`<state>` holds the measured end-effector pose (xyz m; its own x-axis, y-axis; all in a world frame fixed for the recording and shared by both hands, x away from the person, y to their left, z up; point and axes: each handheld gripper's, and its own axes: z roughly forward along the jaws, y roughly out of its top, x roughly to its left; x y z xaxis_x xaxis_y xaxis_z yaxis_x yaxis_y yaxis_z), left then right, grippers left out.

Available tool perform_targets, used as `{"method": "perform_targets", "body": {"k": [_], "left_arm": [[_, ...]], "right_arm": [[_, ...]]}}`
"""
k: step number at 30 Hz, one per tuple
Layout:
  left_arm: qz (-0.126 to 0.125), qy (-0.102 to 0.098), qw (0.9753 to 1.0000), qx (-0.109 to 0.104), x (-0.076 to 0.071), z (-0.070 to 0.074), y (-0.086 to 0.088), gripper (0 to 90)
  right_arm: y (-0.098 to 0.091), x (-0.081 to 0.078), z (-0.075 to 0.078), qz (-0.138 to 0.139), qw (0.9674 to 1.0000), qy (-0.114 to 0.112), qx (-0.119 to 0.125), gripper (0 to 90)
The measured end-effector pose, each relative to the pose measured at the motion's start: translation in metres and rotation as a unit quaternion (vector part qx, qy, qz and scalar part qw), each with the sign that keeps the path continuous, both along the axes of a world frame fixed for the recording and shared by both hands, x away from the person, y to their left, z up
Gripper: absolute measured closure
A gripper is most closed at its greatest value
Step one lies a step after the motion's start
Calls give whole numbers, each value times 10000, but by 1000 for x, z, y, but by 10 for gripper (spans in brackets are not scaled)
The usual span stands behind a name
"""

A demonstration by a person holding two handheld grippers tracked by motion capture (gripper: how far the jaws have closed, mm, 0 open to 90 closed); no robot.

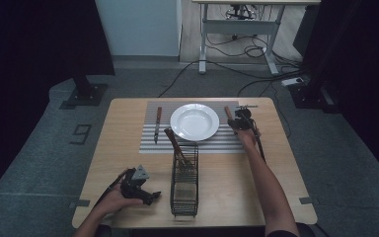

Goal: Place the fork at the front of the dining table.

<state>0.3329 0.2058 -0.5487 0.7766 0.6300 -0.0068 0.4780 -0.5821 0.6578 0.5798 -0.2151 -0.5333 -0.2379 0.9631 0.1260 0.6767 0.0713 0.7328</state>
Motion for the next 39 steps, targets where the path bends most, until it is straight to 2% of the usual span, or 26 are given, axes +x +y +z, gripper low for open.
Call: {"method": "perform_targets", "body": {"k": [4,6,10,12,15,20,23,27,39], "left_arm": [[3,1,10000,-2,0,0,0,0],[8,1,10000,6,0,0,0,0],[12,0,10000,-2,0,0,0,0],[14,-1,10000,1,0,0,0,0],[15,-1,10000,2,0,0,0,0],[15,-1,10000,3,0,0,0,0],[15,-1,10000,4,0,0,0,0],[20,-1,10000,2,0,0,-1,0],[17,1,10000,-3,0,0,0,0]], "right_arm": [[-1,-7,3,221,9996,158,17,485],[-1,-14,4,250,9997,56,45,481],[-4,-22,6,342,9994,92,-23,446],[-7,-26,6,356,9993,32,-64,452],[-10,-29,5,336,9994,63,-65,453],[-17,-32,-1,326,9992,200,-115,460],[-19,-33,-4,313,9993,190,-29,477],[-18,-35,-7,351,9990,261,14,481],[-13,-37,-8,424,9988,251,26,494]]}}
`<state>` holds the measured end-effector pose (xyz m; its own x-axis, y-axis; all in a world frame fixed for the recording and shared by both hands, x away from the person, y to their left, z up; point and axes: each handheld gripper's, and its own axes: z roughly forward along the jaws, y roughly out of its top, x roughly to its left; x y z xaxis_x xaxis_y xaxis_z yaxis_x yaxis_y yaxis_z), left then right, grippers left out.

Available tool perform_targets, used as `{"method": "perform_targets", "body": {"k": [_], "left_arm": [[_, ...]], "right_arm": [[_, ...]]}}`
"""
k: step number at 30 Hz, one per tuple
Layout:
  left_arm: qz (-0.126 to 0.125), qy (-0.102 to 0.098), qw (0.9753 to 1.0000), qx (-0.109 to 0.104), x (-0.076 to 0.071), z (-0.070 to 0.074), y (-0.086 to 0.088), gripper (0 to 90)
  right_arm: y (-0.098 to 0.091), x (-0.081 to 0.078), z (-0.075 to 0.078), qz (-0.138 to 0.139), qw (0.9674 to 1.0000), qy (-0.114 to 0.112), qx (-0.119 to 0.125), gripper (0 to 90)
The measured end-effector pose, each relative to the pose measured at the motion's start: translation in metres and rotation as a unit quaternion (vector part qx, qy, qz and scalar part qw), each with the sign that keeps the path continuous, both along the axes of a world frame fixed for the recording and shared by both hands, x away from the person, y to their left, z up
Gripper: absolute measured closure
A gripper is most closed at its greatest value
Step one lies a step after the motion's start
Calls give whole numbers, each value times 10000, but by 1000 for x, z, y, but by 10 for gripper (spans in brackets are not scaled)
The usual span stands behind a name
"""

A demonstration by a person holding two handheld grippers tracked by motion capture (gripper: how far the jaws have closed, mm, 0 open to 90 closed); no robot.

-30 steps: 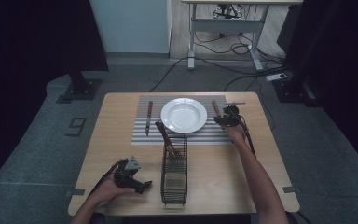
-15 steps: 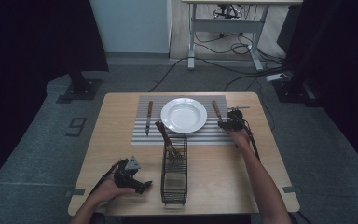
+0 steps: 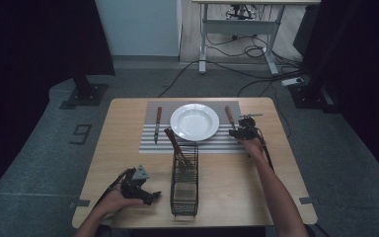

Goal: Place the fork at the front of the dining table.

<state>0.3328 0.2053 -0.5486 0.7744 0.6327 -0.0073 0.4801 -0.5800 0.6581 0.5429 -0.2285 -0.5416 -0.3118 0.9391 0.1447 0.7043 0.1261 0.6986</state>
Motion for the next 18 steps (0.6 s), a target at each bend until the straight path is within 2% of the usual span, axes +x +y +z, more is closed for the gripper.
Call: {"method": "perform_targets", "body": {"k": [18], "left_arm": [[4,-2,10000,5,0,0,0,0]], "right_arm": [[3,-3,-1,44,10000,-31,47,495]]}}
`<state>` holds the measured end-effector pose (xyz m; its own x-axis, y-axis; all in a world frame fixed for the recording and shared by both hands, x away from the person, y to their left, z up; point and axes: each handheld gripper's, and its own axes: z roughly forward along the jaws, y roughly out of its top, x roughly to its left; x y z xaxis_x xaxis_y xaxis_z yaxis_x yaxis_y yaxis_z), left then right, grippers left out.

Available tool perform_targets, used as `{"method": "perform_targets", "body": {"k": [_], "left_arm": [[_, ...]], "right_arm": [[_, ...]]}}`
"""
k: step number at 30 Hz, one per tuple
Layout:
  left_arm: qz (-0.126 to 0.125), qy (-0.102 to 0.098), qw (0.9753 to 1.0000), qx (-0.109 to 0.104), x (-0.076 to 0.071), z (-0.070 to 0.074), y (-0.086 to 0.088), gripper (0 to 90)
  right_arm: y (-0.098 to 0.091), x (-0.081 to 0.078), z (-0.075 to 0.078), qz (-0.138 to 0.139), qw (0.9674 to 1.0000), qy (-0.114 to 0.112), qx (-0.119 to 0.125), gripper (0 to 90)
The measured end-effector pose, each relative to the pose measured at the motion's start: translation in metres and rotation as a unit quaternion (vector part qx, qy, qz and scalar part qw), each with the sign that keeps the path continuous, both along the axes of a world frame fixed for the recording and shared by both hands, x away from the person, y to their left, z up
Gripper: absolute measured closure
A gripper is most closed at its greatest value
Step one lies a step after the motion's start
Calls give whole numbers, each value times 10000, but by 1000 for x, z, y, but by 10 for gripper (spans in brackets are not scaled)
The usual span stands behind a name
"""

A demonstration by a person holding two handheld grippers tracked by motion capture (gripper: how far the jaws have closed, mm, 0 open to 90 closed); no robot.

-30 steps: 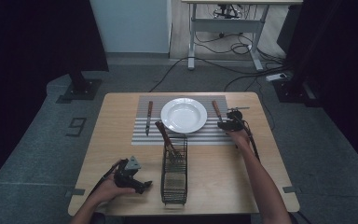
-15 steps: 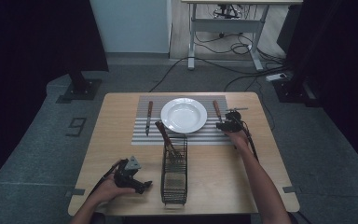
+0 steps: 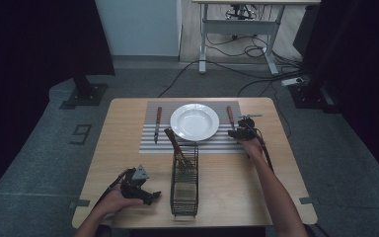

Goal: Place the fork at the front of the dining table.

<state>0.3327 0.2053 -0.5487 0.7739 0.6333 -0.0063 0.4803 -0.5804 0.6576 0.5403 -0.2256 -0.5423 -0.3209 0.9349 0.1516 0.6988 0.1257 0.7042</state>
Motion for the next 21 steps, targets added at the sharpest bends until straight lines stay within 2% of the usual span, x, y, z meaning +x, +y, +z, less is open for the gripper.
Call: {"method": "perform_targets", "body": {"k": [21], "left_arm": [[0,0,10000,0,0,0,0,0]], "right_arm": [[2,-1,0,17,10000,14,13,491]]}}
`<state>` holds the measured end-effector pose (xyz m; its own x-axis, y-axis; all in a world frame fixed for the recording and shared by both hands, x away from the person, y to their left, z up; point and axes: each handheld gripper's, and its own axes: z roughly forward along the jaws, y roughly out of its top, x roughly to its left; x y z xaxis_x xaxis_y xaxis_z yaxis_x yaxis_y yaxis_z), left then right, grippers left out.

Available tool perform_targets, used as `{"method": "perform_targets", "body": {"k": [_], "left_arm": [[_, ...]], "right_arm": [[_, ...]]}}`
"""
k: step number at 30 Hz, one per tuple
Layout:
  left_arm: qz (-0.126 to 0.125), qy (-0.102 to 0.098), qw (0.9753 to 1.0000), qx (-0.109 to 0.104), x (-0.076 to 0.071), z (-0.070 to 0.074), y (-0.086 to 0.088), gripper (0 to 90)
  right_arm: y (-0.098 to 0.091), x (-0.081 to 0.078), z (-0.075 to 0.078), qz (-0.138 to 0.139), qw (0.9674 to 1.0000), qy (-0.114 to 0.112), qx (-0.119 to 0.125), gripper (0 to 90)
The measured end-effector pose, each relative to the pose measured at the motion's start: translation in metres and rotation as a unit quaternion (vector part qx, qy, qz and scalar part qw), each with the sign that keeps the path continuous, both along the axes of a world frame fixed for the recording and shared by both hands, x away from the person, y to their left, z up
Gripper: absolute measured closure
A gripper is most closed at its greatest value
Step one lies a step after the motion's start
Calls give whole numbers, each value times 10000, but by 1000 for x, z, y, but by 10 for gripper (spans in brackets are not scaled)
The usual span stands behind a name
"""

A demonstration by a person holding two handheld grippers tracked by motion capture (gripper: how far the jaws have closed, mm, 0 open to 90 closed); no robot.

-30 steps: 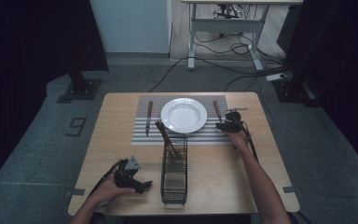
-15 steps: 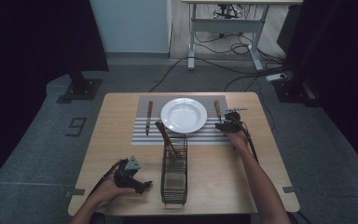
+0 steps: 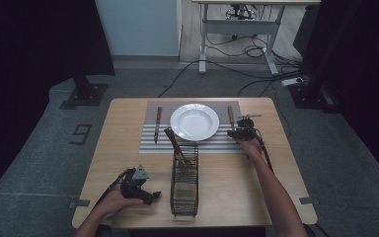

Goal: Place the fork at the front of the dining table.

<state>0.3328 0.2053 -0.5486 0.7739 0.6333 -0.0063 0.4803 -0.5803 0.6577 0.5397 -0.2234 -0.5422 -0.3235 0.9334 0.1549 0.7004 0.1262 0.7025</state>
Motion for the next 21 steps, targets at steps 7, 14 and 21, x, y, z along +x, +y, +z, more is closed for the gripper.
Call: {"method": "perform_targets", "body": {"k": [7,14,21], "left_arm": [[-1,1,10000,-5,0,0,0,0],[3,0,10000,1,0,0,0,0],[3,1,10000,-3,0,0,0,0]], "right_arm": [[-1,0,2,-66,10000,-41,25,472],[-4,-7,18,-28,9996,-276,91,459],[-7,-22,34,95,9986,-488,174,450]]}}
